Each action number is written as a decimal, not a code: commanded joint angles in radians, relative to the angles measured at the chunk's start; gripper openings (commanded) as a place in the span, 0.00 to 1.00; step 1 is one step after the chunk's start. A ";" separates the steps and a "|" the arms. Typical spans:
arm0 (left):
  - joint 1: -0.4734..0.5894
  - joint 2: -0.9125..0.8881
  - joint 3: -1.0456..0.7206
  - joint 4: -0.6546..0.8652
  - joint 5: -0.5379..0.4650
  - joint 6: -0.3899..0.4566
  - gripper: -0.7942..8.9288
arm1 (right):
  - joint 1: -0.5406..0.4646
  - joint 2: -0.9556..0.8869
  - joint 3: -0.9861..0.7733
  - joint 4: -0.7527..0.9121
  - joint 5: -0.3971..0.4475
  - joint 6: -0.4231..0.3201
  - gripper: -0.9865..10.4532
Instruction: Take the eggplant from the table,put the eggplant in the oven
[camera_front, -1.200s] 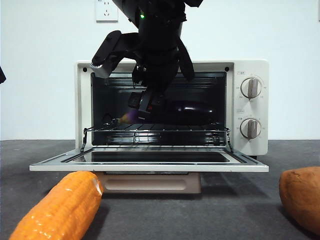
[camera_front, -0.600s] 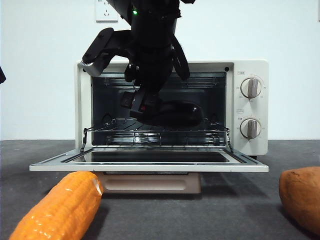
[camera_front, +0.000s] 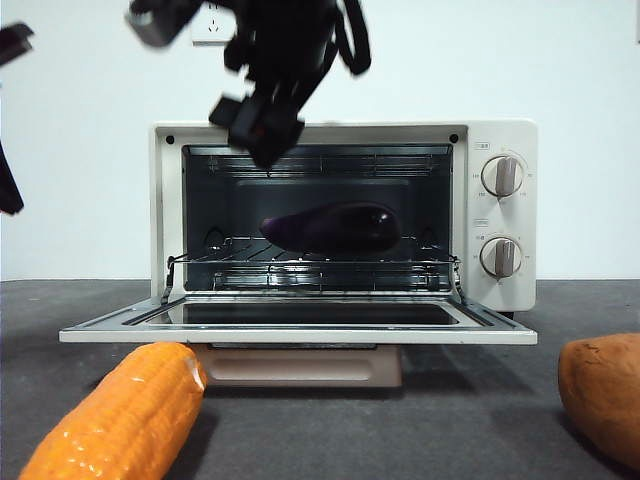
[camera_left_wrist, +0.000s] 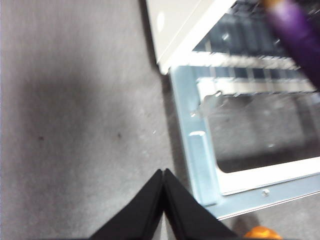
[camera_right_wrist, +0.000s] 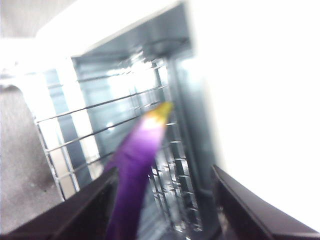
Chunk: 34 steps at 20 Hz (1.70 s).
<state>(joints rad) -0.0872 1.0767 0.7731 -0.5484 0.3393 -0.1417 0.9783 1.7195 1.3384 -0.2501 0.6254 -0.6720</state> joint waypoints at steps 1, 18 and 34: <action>0.000 0.059 0.008 0.017 0.003 0.003 0.09 | 0.025 -0.049 0.024 -0.035 0.003 0.078 0.34; -0.034 0.418 0.008 0.028 0.190 0.064 0.09 | 0.130 -0.496 0.024 -0.291 -0.061 0.349 0.09; -0.039 0.575 0.008 0.121 0.394 0.112 0.09 | 0.139 -0.645 0.024 -0.358 -0.060 0.374 0.09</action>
<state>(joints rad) -0.1242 1.6264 0.7731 -0.4374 0.7116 -0.0494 1.1038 1.0660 1.3403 -0.6106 0.5663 -0.3161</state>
